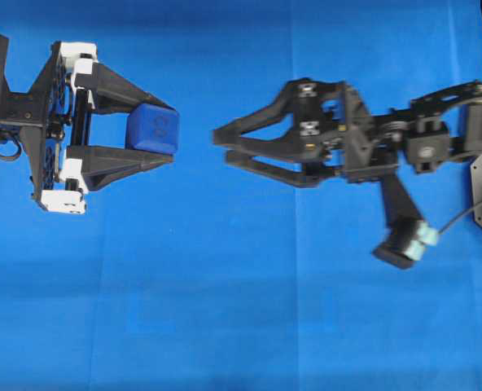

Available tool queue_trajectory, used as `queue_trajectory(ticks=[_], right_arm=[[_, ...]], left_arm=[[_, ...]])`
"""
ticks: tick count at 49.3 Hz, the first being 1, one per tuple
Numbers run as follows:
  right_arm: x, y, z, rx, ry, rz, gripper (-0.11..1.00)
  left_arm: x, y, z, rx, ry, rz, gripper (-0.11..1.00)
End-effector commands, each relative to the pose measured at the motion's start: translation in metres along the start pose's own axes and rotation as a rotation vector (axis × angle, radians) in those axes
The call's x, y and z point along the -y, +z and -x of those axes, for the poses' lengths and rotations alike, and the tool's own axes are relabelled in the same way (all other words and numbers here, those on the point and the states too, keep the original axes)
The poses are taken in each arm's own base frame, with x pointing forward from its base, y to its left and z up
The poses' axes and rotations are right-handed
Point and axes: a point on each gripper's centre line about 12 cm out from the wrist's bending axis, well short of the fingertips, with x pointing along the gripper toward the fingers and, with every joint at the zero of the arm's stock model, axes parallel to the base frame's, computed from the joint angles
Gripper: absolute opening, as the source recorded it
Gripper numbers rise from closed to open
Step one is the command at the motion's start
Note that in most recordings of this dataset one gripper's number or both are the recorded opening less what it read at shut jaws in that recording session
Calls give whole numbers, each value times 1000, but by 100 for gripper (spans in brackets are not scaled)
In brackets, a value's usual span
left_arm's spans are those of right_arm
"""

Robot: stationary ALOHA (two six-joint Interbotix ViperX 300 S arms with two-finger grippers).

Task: Handover the blue block to the right arm after grasping it with the left arm, then place it in the designated position.
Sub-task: 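Reach the right gripper to the cube and close on it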

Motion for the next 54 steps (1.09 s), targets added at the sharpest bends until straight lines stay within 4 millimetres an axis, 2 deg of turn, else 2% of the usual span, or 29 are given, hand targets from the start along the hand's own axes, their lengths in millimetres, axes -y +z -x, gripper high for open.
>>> queue_trajectory(ticks=[1, 10, 29, 47, 54], right_arm=[[17, 1, -8, 9, -39, 4, 94], [21, -2, -27, 4, -41, 2, 94], [23, -7, -54, -3, -41, -3, 94], [22, -10, -58, -21, -29, -8, 94], [19, -15, -58, -63, -4, -10, 90]], left_arm=[[1, 14, 5, 44, -4, 1, 48], [0, 14, 5, 44, -1, 1, 48], [0, 14, 5, 45, 0, -2, 48], [-1, 13, 5, 40, 2, 0, 48], [0, 13, 5, 38, 1, 0, 48]])
